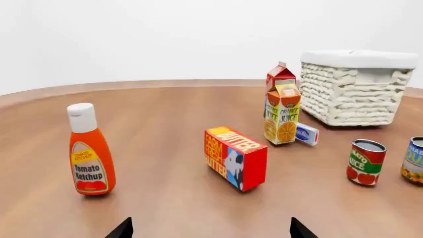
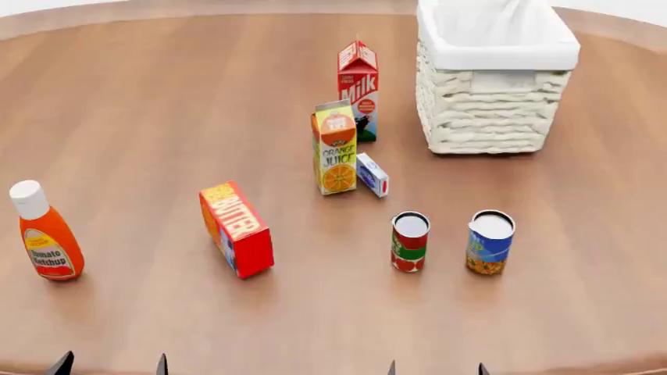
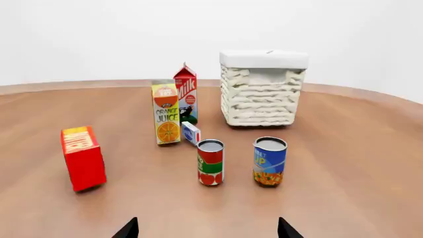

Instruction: Pick up the orange juice, and put it in the basket.

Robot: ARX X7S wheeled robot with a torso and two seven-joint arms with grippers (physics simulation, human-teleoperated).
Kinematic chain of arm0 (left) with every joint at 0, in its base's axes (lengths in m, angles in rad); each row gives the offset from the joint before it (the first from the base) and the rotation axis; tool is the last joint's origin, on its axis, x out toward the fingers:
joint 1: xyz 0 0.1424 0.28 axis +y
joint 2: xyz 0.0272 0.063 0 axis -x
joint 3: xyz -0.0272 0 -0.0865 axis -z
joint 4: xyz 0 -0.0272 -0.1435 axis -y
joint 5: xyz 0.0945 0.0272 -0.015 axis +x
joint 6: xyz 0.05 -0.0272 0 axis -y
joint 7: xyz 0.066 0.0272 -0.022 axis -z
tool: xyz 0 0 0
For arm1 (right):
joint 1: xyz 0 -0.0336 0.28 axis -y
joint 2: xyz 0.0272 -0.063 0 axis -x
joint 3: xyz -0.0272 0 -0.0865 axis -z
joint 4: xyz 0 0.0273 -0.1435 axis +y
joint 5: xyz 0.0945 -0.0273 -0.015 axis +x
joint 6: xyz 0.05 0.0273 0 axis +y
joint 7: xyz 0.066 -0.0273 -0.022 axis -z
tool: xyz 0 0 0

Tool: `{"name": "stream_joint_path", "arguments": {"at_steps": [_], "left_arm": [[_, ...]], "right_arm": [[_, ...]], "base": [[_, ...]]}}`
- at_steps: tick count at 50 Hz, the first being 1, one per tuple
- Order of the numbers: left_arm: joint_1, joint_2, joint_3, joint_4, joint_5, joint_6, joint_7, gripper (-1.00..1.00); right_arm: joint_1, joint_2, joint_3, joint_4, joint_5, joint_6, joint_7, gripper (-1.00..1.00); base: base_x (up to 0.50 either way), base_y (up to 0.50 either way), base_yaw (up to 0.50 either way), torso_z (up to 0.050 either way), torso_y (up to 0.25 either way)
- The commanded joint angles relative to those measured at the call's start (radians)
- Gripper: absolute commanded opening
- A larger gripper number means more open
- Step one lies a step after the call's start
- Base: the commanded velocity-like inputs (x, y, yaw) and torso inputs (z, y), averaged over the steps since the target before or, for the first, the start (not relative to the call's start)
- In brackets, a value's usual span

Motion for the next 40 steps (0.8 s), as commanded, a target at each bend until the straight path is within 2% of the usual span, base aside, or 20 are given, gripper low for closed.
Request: {"name": "stream_joint_path", "arguments": {"at_steps": [1,18,40], "left_arm": [[0.000,-0.016,0.018,0.000,-0.016,0.000,-0.018,1.00],[-0.002,-0.058,0.067,-0.001,-0.058,0.003,-0.067,1.00],[-0.004,-0.085,0.100,-0.002,-0.085,0.006,-0.099,1.00]], "right_arm": [[0.008,0.013,-0.017,0.013,0.013,-0.005,0.017,1.00],[0.039,0.066,-0.065,0.050,0.025,-0.013,0.064,1.00],[0.025,0.093,-0.089,0.028,0.058,-0.040,0.090,1.00]], "base": [[0.00,0.00,0.00,0.000,0.000],[0.03,0.00,0.00,0.000,0.000],[0.24,0.00,0.00,0.000,0.000]]}}
